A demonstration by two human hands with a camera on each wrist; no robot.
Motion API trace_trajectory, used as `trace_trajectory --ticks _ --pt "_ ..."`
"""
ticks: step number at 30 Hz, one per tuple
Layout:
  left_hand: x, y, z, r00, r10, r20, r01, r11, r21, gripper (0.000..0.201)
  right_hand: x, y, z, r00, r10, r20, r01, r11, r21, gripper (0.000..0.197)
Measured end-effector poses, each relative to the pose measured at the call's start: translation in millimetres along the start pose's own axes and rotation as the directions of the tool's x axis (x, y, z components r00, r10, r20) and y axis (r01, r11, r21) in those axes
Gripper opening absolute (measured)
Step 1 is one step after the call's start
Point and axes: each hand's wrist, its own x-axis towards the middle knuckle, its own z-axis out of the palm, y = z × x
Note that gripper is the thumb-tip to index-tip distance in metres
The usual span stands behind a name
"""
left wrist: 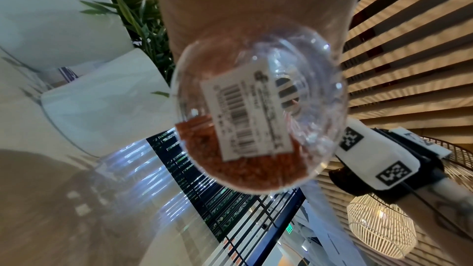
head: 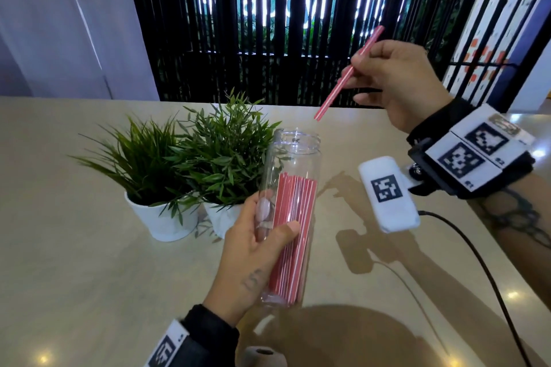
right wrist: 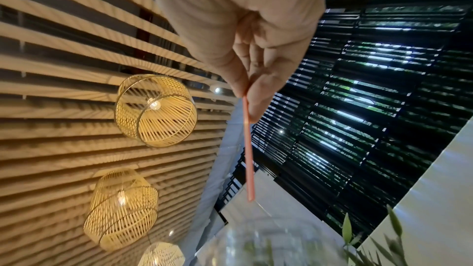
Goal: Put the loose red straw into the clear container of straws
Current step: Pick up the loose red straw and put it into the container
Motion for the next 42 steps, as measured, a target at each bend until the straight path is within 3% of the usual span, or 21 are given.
trace_trajectory --ticks 5,12,17,23,27,31,37,42 --pt "-2 4 1 1.000 -0.006 0.007 0.006 1.000 -0.026 0.042 -3 -11 18 0.991 0.034 0.128 -0.024 0.997 -0.075 0.016" --pt "-3 3 3 1.000 0.008 0.004 -0.008 0.999 -0.034 0.042 -14 -12 32 0.972 0.088 0.218 -0.034 0.970 -0.240 0.020" --pt "-3 5 3 1.000 0.027 0.001 -0.027 0.999 -0.042 0.038 -22 -13 29 0.925 0.172 0.339 -0.051 0.939 -0.339 0.009" --pt "-4 7 4 0.999 0.048 0.011 -0.048 0.998 -0.049 0.039 -29 -16 27 0.849 0.281 0.447 -0.077 0.904 -0.421 0.017" --pt "-3 5 4 0.998 0.064 0.020 -0.063 0.996 -0.059 0.054 -31 -14 30 0.854 0.308 0.419 -0.085 0.878 -0.471 0.027" --pt "-3 6 3 0.997 0.073 0.007 -0.072 0.995 -0.066 0.056 -32 -16 29 0.828 0.336 0.449 -0.083 0.865 -0.494 0.020" --pt "-4 10 4 0.998 0.066 -0.001 -0.066 0.994 -0.083 0.039 -36 -19 20 0.885 0.273 0.378 -0.088 0.894 -0.439 0.024" --pt "-3 8 4 0.997 0.082 0.007 -0.082 0.994 -0.073 0.039 -56 -9 12 0.965 0.166 0.203 -0.092 0.939 -0.332 0.016"
